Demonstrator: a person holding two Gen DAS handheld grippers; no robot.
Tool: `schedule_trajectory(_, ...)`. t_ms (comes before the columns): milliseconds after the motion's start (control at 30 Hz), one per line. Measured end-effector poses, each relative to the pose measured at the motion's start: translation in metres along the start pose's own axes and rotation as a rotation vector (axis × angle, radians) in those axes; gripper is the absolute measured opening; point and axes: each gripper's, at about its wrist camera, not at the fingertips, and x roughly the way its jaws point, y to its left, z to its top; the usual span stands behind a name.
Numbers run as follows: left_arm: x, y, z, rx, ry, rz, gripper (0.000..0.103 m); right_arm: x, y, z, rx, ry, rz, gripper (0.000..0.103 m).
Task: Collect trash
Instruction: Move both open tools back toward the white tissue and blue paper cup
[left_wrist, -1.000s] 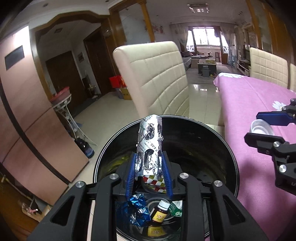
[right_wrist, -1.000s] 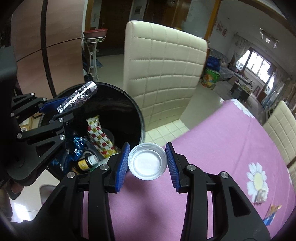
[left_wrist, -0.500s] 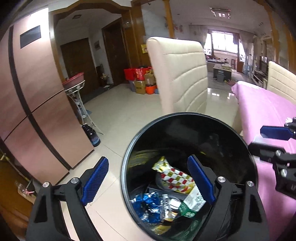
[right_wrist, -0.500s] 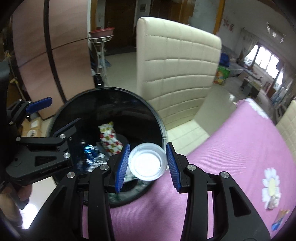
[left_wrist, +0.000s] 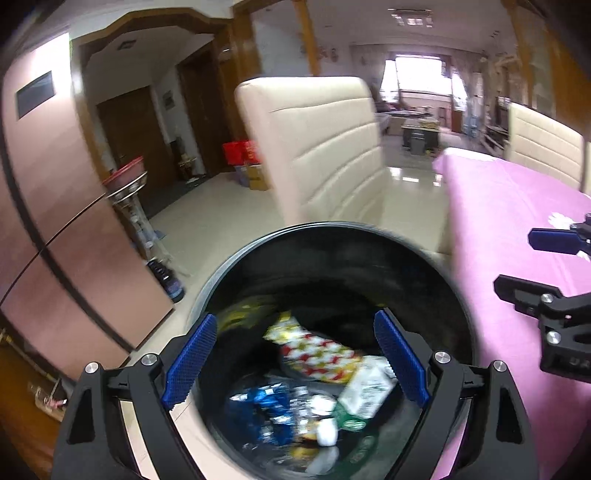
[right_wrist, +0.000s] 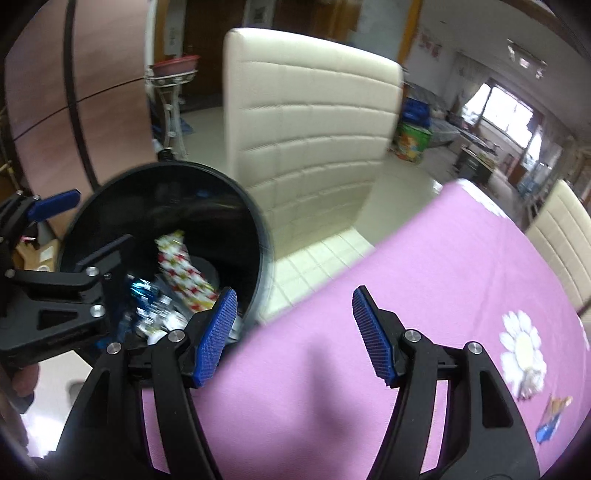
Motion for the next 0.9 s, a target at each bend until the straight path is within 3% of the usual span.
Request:
schedule_trajectory(300, -0.015, -0.105, 0.022, 0.186, -0.055, -0.193, 0.085, -0.025, -0.104, -0.047, 0.138, 0.020, -0.200, 0.065)
schedule_trajectory(633, -0.011, -0.226, 0.055, 0.341, -0.056, -0.445, 0.085, -0.045, -0.242, -0.117, 0.374, 0.088, -0.516, 0.065)
schedule_trajectory(767, -0.005, -0.274, 0.066, 0.387, -0.029, -0.500, 0.085, -0.045, -0.281, -0.137, 0.479, 0.107, -0.513, 0.065)
schedule_trajectory(900, -0.003, -0.313, 0.069, 0.437, -0.026, -0.517, 0.085, -0.039, -0.297, -0.147, 0.524, 0.122, -0.505, 0.065)
